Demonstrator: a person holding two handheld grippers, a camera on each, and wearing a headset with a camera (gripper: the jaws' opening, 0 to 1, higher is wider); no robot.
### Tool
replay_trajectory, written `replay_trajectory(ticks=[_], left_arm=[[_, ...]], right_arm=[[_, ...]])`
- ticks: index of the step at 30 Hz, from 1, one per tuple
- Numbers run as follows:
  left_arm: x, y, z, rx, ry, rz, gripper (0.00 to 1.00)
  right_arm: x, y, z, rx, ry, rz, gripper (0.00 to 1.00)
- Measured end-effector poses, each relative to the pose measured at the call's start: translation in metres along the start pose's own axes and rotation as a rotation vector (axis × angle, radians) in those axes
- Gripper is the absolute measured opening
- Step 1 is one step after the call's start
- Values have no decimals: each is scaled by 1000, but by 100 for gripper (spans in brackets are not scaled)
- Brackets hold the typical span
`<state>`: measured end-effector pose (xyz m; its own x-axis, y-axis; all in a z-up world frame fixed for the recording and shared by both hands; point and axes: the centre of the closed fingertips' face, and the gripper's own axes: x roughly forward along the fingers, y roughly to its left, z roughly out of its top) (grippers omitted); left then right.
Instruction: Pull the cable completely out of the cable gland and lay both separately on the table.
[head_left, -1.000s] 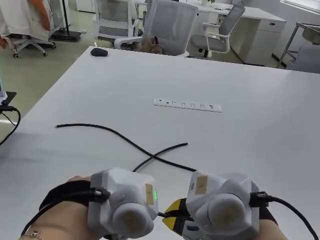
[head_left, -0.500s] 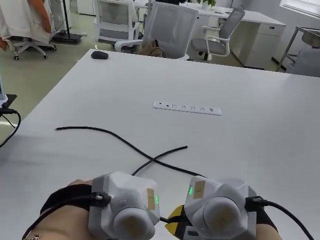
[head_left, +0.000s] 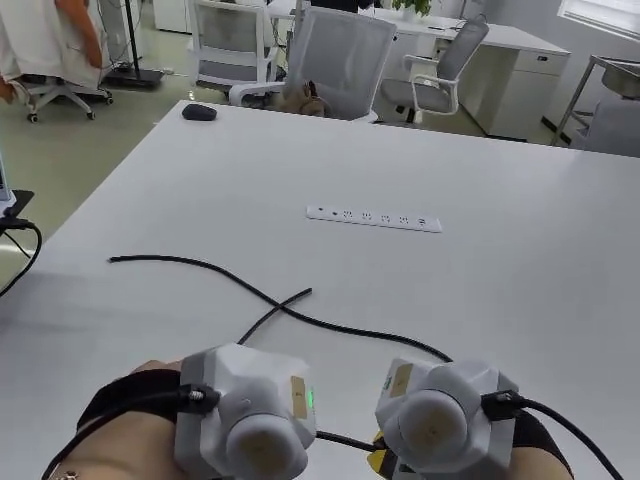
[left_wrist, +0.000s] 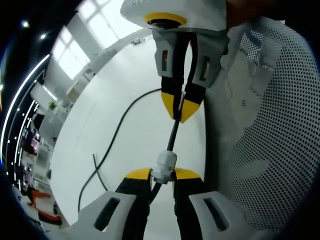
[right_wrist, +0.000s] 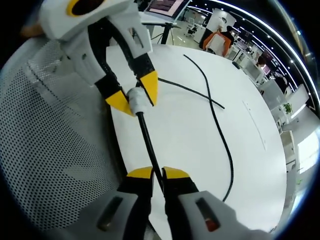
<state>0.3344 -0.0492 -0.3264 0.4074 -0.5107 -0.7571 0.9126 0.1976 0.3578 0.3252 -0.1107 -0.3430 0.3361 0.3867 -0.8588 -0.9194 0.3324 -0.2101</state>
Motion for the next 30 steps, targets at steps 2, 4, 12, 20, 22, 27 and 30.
replay_trajectory(ticks=[2, 4, 12, 20, 22, 27, 30], left_arm=[[-1, 1, -2, 1, 8, 2, 17], [-1, 0, -3, -2, 10, 1, 17], [0, -3, -1, 9, 8, -7, 18], [-1, -4, -1, 16, 9, -10, 18], [0, -5, -1, 16, 9, -13, 18], [0, -4, -1, 16, 8, -11, 18], [0, -4, -1, 17, 6, -12, 18]], right_arm=[[0, 3, 3, -29, -5, 0, 7], [1, 7, 7, -38, -16, 14, 8], [-9, 22, 51, 2, -237, 104, 16], [-11, 23, 52, -42, -241, 92, 4], [-10, 23, 51, -49, -235, 91, 4], [-7, 22, 44, -58, -200, 81, 4], [-7, 21, 43, -54, -195, 79, 3]])
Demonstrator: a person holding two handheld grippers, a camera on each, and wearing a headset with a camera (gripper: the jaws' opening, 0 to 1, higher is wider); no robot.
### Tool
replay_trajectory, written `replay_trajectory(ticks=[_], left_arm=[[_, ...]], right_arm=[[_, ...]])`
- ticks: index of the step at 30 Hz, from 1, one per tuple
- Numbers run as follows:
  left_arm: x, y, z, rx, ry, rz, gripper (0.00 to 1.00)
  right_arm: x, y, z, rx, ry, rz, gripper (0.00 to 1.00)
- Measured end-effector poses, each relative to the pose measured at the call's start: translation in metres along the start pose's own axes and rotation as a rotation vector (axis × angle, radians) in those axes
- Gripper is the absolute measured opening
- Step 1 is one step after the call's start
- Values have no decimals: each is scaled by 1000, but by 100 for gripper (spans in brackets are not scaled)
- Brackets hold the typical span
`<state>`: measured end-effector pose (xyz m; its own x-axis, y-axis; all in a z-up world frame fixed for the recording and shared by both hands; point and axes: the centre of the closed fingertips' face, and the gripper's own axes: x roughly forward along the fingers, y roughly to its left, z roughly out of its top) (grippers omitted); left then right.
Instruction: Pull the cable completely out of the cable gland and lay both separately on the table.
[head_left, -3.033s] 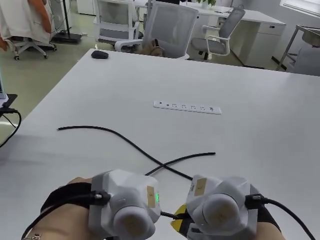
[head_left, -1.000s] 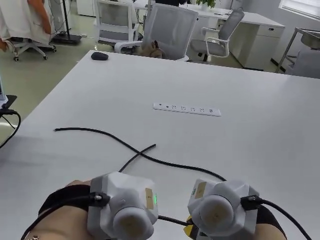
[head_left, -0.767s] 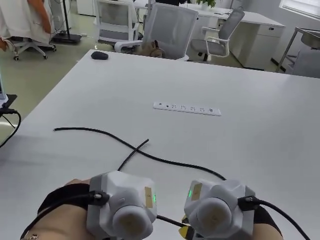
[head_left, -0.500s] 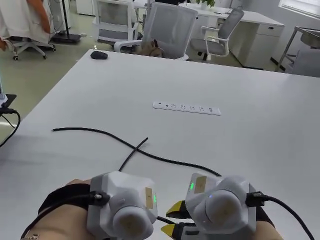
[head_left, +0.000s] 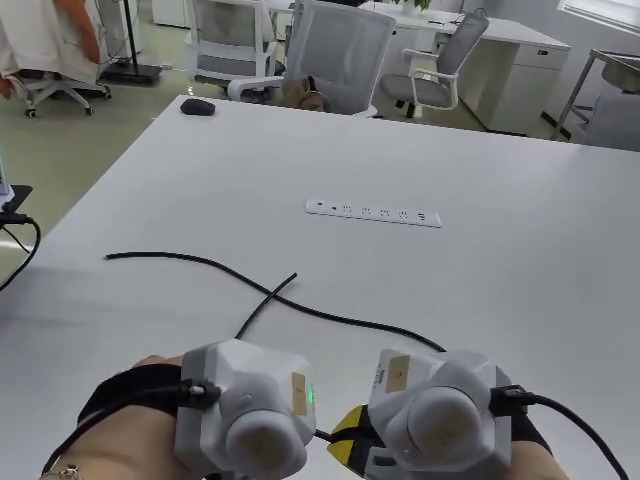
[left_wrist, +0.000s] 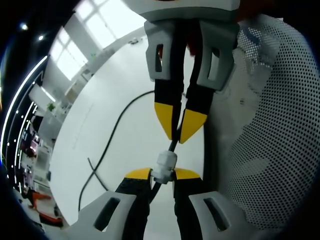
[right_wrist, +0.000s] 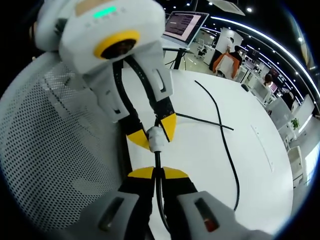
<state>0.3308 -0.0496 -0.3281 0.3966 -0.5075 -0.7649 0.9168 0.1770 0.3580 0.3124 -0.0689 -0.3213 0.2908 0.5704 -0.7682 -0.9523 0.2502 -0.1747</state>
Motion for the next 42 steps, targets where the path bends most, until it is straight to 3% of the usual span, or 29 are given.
replay_trajectory(ticks=[7, 11, 13, 19, 22, 24, 26, 30, 35, 39, 42], left_arm=[[1, 1, 0, -1, 2, 0, 17], [0, 3, -3, -10, 11, 6, 17], [0, 4, -4, -12, 11, 8, 17], [0, 3, -4, -9, 14, 7, 17], [-1, 3, -2, -15, 4, 4, 17], [0, 0, -1, -6, 5, -1, 17], [0, -1, 0, 4, 3, -5, 17], [-1, -1, 8, 20, -31, -2, 18], [0, -2, 8, 19, -32, -6, 17], [0, -1, 5, 16, -21, -1, 17], [0, 0, 3, 14, -18, 0, 18]], right_arm=[[2, -3, -12, 13, 51, -11, 3], [0, -12, -39, 42, 178, -49, 3], [-1, -14, -47, 56, 210, -54, 4], [-1, -12, -45, 46, 203, -45, 4], [1, -7, -34, 46, 155, -20, 7], [2, -5, -27, 46, 123, -11, 15], [3, -4, -10, 42, 45, -10, 23], [-1, -1, -1, 25, 0, 7, 10], [1, 0, -5, 24, 15, 12, 4], [2, -3, -20, 15, 93, -13, 4], [1, -9, -34, 54, 150, -33, 4]])
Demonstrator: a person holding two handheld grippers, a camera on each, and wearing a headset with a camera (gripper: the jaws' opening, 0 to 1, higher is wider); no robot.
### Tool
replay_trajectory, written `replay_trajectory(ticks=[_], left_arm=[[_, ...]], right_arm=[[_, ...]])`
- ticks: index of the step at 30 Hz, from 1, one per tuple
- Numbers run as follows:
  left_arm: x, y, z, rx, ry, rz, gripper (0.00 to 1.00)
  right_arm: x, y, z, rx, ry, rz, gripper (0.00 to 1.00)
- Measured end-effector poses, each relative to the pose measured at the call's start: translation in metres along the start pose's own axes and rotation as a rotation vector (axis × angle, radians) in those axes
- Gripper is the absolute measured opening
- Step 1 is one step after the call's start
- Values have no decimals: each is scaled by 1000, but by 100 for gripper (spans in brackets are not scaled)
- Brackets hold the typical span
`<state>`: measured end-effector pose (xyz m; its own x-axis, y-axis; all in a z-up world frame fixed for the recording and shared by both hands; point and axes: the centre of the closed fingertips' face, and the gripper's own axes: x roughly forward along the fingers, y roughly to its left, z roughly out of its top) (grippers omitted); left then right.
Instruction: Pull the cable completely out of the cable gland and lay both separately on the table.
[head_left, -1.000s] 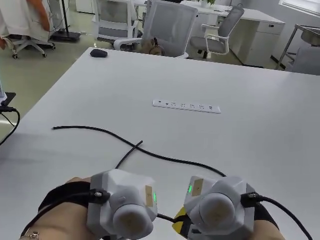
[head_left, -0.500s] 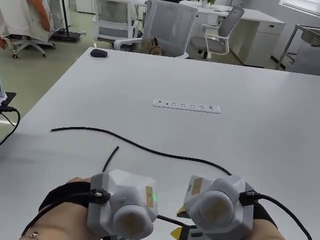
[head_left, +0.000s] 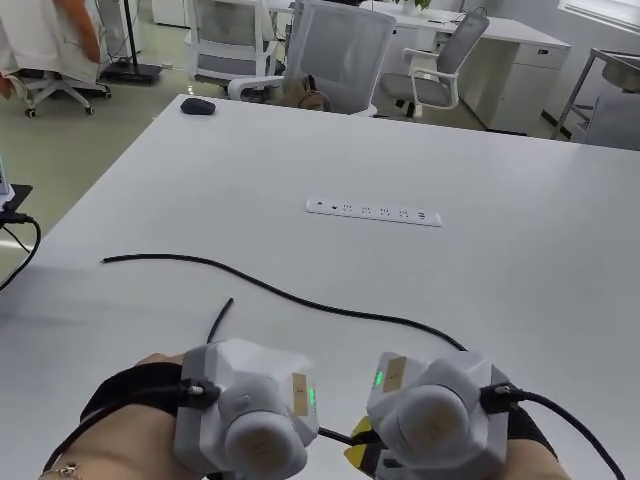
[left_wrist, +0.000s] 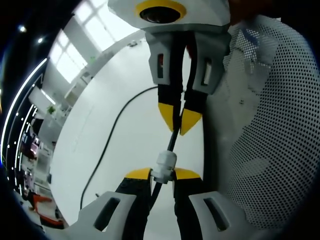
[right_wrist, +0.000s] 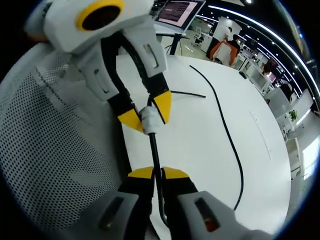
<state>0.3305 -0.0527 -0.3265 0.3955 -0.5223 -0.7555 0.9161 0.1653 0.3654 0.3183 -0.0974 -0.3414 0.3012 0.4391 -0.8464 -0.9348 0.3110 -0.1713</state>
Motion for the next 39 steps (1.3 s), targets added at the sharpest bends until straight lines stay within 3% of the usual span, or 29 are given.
replay_trajectory(ticks=[8, 13, 17, 22, 25, 30, 34, 39], left_arm=[[0, 0, 1, -3, 0, 0, 18], [0, 0, -1, 2, 10, -2, 17], [0, 0, -1, -2, 7, -3, 18], [0, -1, 1, 7, 3, -8, 18], [1, -1, 1, 5, 4, -7, 18], [1, -2, 3, 17, -9, -13, 18], [3, -2, 2, 17, -13, -15, 18], [3, 0, -1, 14, -12, -9, 18]], right_arm=[[0, -10, -21, 12, 98, -48, 5], [1, -6, -21, -19, 108, -27, 5], [1, -1, -5, -18, 33, -5, 8], [2, 6, 3, -35, -4, 32, 14], [1, 8, 10, -71, -32, 28, 14], [-2, 9, 23, -69, -92, 38, 13], [-2, 10, 25, -79, -101, 36, 5], [-1, 8, 20, -54, -83, 33, 4]])
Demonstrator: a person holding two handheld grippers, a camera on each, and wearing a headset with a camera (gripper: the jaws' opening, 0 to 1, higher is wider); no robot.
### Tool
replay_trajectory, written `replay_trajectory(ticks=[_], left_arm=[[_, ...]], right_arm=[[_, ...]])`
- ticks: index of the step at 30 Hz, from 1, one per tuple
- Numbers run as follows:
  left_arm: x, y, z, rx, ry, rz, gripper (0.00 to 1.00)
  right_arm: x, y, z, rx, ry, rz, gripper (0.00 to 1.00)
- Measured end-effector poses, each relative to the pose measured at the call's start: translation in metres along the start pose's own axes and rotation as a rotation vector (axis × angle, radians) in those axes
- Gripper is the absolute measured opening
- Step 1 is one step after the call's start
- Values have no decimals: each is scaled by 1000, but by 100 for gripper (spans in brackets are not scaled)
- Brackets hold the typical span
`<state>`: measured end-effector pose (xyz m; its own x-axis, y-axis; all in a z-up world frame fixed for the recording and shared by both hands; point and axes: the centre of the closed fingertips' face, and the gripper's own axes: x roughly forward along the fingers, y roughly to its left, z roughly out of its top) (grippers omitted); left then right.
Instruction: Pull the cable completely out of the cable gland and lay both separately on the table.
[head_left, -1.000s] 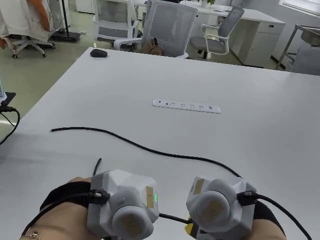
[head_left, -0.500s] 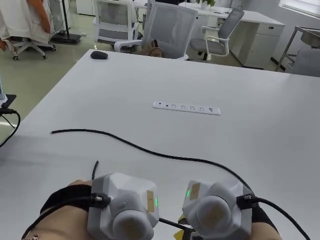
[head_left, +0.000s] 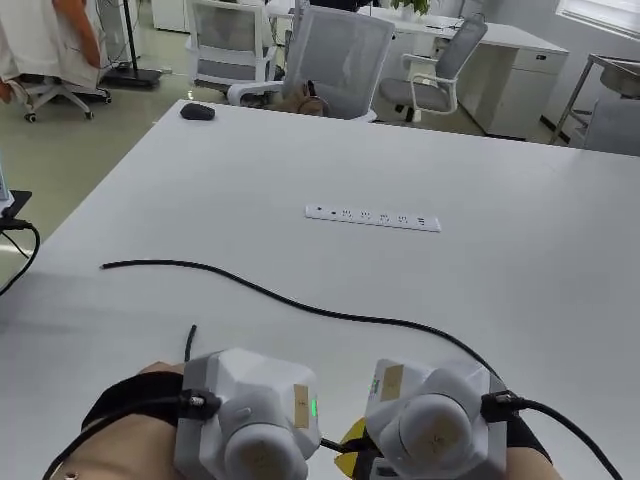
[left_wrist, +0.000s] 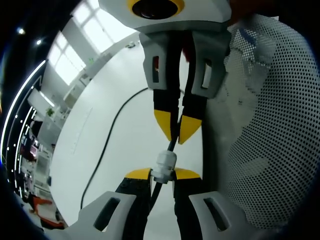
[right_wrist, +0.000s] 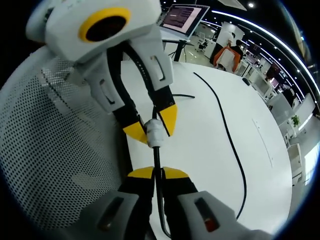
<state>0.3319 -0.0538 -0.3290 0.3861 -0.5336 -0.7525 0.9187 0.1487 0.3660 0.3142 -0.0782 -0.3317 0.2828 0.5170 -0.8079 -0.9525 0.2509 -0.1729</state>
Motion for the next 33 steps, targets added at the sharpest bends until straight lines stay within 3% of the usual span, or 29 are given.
replay_trajectory(ticks=[12, 17, 22, 25, 28, 33], left_arm=[[-2, 1, 0, -7, 6, 9, 18], [-2, -2, 1, 3, 14, 4, 18], [-3, -3, 2, 1, 11, 1, 18], [-3, -4, 4, 5, 6, -2, 18], [-3, -5, 5, 8, 3, -5, 18], [-2, -5, 7, 10, -9, -9, 18]], right_arm=[[0, -12, -31, 82, 124, -42, 5], [1, -5, -33, 53, 143, -23, 6], [3, 2, -22, 14, 107, 4, 13], [3, 7, -1, -17, 14, 21, 17], [3, 9, 2, -24, 6, 29, 17], [0, 3, -1, -22, 10, 10, 3]])
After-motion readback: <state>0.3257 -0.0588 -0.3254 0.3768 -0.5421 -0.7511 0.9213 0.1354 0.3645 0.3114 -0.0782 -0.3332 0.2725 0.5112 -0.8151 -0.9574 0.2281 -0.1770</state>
